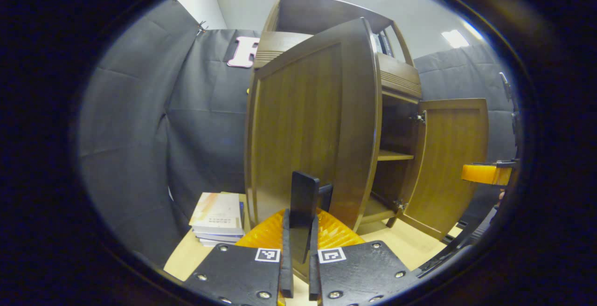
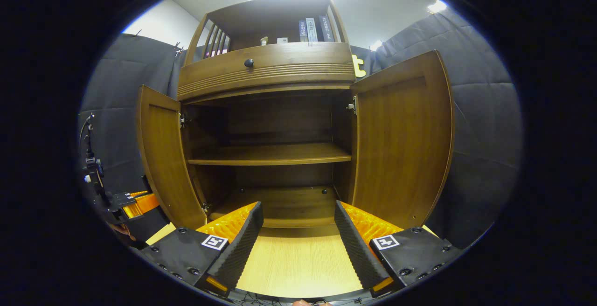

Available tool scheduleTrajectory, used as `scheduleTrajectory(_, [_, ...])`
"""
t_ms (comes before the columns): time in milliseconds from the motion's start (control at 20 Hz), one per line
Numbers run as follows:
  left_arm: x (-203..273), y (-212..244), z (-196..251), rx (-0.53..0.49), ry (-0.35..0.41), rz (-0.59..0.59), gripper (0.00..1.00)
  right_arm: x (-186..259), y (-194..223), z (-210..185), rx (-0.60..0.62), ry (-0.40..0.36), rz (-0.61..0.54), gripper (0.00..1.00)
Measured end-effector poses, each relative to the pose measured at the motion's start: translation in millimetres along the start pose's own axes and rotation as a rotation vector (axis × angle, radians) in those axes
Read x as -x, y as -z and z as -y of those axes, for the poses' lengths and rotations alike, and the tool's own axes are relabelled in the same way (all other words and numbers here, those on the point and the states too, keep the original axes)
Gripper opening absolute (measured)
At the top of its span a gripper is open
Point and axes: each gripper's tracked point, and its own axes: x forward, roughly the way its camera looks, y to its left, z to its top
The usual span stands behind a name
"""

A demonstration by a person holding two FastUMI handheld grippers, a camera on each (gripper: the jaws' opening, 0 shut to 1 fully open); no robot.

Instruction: Open the right door of the double-door shoe cabinet with the right hand, and open the left door with the left hand.

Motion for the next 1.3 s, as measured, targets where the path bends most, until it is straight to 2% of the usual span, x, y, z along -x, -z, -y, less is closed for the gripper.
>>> scheduleTrajectory(150, [17,3,-36,0.035,-0.033,-0.007,0.15,-3,-6,-3,0.008,0.001,0.006,0.94])
scheduleTrajectory(350, [38,11,-104,0.097,-0.049,0.006,0.14,-7,-20,8,0.019,0.048,0.028,0.94])
scheduleTrajectory(550, [49,10,-155,0.077,-0.039,0.004,0.15,-11,-31,21,0.004,0.099,0.033,0.97])
scheduleTrajectory(700, [48,8,-150,0.099,0.041,0.000,0.15,-10,-36,32,0.023,0.133,0.026,0.94])
scheduleTrajectory(800, [46,11,-152,0.061,0.038,-0.011,0.15,-7,-39,40,0.027,0.154,0.026,0.97])
scheduleTrajectory(1100, [53,4,-156,0.077,-0.011,0.001,0.13,0,-36,65,-0.007,0.188,0.012,0.94])
scheduleTrajectory(1150, [57,2,-155,0.091,-0.022,0.000,0.15,0,-36,69,-0.017,0.192,0.018,0.94])
scheduleTrajectory(1200, [67,0,-155,0.091,-0.040,0.001,0.13,-1,-35,74,-0.027,0.194,0.024,0.94])
scheduleTrajectory(1300, [94,1,-156,0.073,-0.091,-0.015,0.15,-2,-33,79,-0.050,0.187,0.024,0.94])
